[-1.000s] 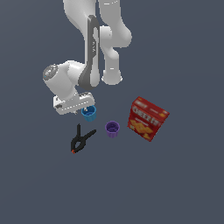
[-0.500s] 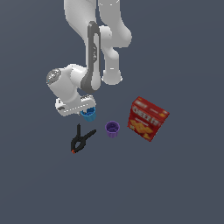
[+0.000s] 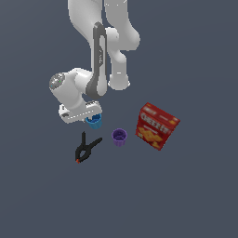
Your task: Pick up a designated object from a clutter of objects.
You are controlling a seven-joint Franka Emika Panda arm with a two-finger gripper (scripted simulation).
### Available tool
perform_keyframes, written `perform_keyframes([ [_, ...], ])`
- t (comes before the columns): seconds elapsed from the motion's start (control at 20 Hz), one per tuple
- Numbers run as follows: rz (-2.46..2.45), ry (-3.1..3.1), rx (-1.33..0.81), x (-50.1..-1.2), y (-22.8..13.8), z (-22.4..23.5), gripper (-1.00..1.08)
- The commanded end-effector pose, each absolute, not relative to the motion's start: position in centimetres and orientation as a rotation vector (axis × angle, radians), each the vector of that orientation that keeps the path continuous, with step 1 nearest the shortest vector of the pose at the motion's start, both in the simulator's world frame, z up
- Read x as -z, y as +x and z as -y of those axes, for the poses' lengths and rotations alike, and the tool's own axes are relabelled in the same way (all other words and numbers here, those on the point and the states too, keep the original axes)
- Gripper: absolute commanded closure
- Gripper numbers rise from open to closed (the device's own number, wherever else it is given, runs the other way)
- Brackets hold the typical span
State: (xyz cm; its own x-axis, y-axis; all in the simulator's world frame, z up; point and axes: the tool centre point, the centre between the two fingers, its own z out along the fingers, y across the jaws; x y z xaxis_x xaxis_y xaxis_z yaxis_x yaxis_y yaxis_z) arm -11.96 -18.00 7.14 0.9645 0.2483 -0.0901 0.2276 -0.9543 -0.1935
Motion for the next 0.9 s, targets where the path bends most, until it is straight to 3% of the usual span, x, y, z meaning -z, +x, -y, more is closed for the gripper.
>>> perform_keyframes([
  [0.0, 0.358, -2.933, -0.168, -7.4, -11.9, 17.9, 1.08],
  [0.4, 0.358, -2.934, -0.169, -10.4, -10.9, 16.4, 1.08],
  [0.85, 0.358, -2.936, -0.171, -17.9, -8.7, 12.8, 1.08],
])
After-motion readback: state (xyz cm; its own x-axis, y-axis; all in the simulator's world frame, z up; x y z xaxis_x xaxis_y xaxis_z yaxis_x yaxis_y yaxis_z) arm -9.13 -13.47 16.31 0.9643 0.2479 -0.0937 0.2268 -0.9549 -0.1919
